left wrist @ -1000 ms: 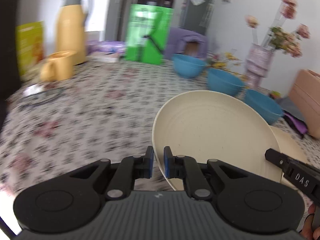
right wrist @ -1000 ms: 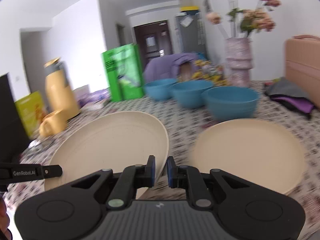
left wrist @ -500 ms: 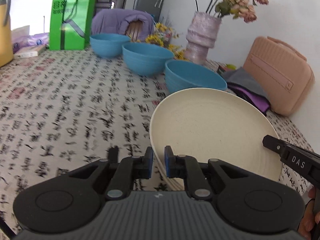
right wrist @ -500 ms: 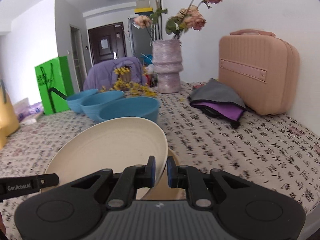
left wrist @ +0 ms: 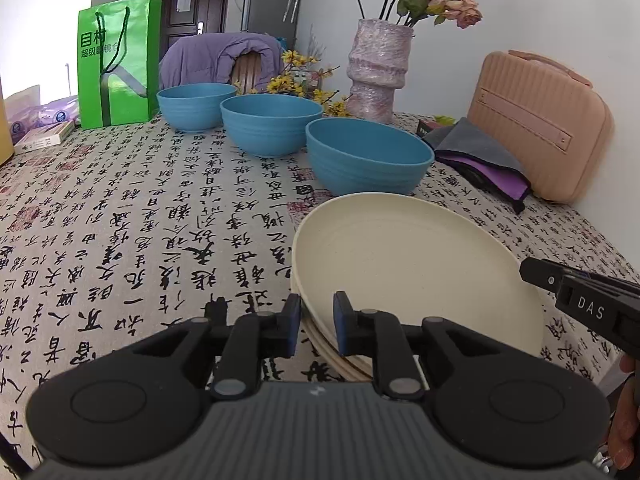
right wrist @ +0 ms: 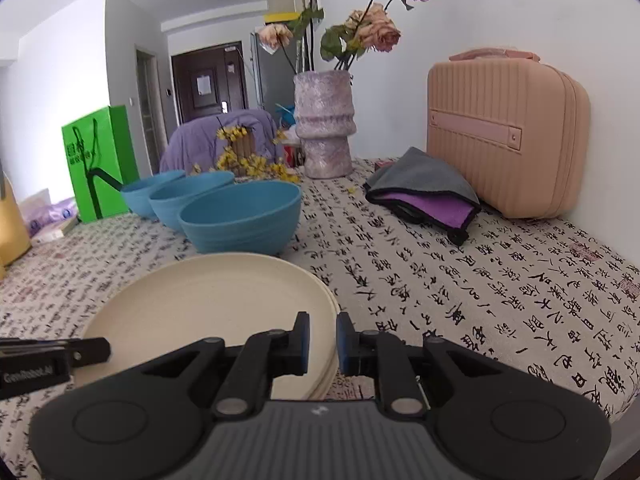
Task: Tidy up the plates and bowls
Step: 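Lower the plate onto the stack and open both grippers, then move both grippers toward the blue bowls beside the vase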
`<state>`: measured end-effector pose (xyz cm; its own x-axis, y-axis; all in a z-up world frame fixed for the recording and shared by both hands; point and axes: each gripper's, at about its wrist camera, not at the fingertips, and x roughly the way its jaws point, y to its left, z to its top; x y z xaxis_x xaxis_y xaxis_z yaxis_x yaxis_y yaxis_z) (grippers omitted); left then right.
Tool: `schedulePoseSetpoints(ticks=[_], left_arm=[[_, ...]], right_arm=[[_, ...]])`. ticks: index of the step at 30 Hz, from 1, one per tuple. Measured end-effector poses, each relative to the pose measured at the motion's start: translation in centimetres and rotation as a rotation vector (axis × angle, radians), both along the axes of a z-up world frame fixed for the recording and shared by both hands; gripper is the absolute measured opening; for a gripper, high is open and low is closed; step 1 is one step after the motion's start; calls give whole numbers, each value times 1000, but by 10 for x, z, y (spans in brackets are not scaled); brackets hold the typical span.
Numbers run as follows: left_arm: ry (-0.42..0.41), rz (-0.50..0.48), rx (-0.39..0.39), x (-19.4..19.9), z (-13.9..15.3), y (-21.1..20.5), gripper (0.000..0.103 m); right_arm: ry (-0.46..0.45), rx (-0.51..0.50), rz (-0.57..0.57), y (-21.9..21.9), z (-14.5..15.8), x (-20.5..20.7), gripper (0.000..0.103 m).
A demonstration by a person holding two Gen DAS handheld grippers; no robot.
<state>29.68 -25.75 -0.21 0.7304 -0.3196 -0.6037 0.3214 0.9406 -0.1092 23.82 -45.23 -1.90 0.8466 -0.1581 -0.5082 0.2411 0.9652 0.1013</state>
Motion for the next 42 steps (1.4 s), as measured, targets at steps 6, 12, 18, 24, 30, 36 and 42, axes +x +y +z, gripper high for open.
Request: schedulePoseSetpoints(ticks=[6,12,18,24,30,36,42], left_arm=[[-20,-30,-15,-12,5,13,22],[-110,-48,2,-41,25,45,23],[-174,52,-5,-75,38,116,24],[-191,168,-2,-125,32,190,39],[-167,230,-5,-163,16,238,70],[-220,286,-31,-172,14,261,100],[-222,275,-47,-164,11,261,103]], right_arm=[[-39,-13,4,7,18,-13,15],[-64,-24,62,36,32,-28,15],[-91,-13,208,87,31,-47,23],[-111,-15,367,149,18,-68,33],[-126,-28,465,198,1,-90,59],[-170,-41,472,225,0,-104,88],[-158,-60,440,225,-1,-102,90]])
